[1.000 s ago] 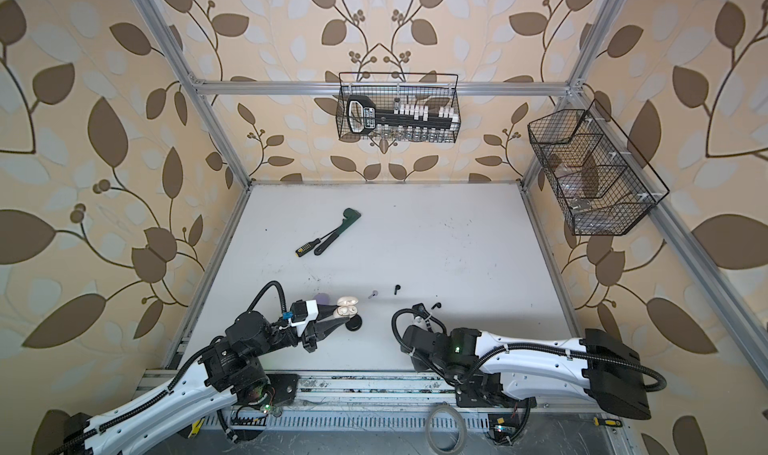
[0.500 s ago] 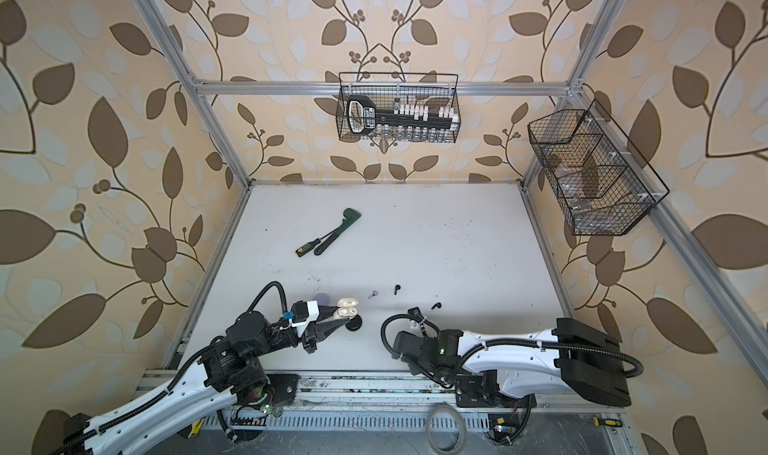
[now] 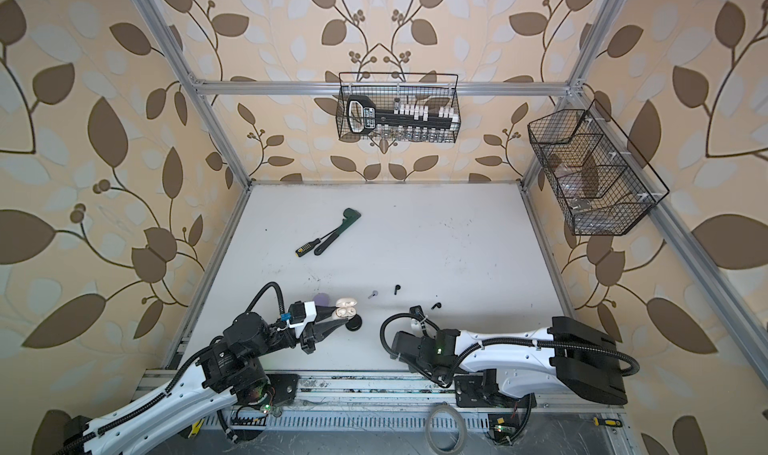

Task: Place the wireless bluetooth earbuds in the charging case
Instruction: 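Close the right gripper on the cream earbud and lift it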

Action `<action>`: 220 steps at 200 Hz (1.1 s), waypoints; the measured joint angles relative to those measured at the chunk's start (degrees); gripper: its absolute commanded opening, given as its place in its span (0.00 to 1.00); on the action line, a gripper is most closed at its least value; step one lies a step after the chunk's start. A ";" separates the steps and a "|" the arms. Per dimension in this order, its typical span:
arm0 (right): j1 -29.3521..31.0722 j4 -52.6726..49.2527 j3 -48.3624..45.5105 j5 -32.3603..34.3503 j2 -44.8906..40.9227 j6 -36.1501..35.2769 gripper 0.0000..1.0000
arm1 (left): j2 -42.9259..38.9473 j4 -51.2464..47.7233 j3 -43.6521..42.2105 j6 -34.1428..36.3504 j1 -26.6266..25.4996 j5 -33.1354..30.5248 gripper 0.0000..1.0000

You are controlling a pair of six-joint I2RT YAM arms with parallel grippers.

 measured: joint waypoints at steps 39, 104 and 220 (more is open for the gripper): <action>0.04 -0.17 -0.46 0.24 -0.52 0.63 0.19 | 0.02 -0.04 0.00 0.00 0.00 0.00 0.00; -0.20 1.60 -2.91 0.66 -3.89 2.12 0.13 | 0.96 -0.11 0.04 0.00 0.00 -0.02 0.00; -3.15 13.51 -6.71 8.39 -18.29 4.07 0.09 | 14.21 8.50 1.46 -2.84 0.00 -0.68 0.00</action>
